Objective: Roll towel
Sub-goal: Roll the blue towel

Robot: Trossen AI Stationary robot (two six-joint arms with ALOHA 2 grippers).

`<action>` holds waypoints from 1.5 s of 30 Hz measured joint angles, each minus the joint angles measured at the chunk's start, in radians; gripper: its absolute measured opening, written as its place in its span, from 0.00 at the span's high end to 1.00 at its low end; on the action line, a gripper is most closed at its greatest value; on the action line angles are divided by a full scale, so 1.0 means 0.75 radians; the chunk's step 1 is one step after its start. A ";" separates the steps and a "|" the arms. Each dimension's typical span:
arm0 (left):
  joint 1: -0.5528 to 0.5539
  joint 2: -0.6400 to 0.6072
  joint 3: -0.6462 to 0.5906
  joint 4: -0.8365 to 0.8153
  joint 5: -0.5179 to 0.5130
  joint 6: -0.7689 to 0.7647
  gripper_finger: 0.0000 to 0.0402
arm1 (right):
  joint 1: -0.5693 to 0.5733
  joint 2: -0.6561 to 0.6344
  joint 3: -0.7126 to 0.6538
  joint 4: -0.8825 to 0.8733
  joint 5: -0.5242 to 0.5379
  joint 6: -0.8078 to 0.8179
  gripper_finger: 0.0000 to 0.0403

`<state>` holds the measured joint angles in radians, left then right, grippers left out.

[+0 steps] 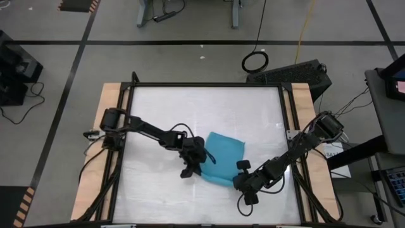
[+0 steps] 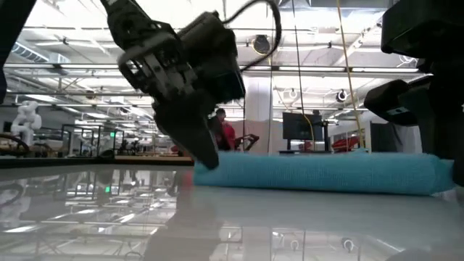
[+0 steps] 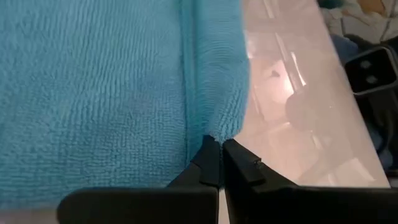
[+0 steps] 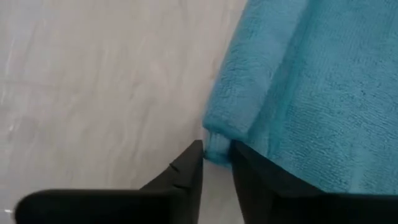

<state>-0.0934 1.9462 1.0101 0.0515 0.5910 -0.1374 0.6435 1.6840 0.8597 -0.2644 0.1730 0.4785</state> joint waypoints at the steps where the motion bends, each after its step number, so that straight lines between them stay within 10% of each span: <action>1: 0.005 0.017 0.012 0.002 0.003 -0.012 0.99 | 0.001 0.000 0.000 -0.001 0.001 0.007 0.79; 9: 0.043 0.042 0.051 0.008 0.045 -0.051 1.00 | 0.084 0.000 0.090 -0.204 0.109 -0.012 0.64; 30: 0.118 0.041 0.051 0.016 0.109 -0.193 1.00 | 0.202 0.333 0.369 -0.243 0.643 -0.516 0.63; 45: 0.125 0.041 0.051 0.031 0.081 -0.252 0.97 | 0.202 0.417 0.475 -0.578 0.674 -0.195 0.67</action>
<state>0.0006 1.9770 1.0481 0.0745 0.6517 -0.3262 0.7948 1.9965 1.2160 -0.6983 0.6783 0.3323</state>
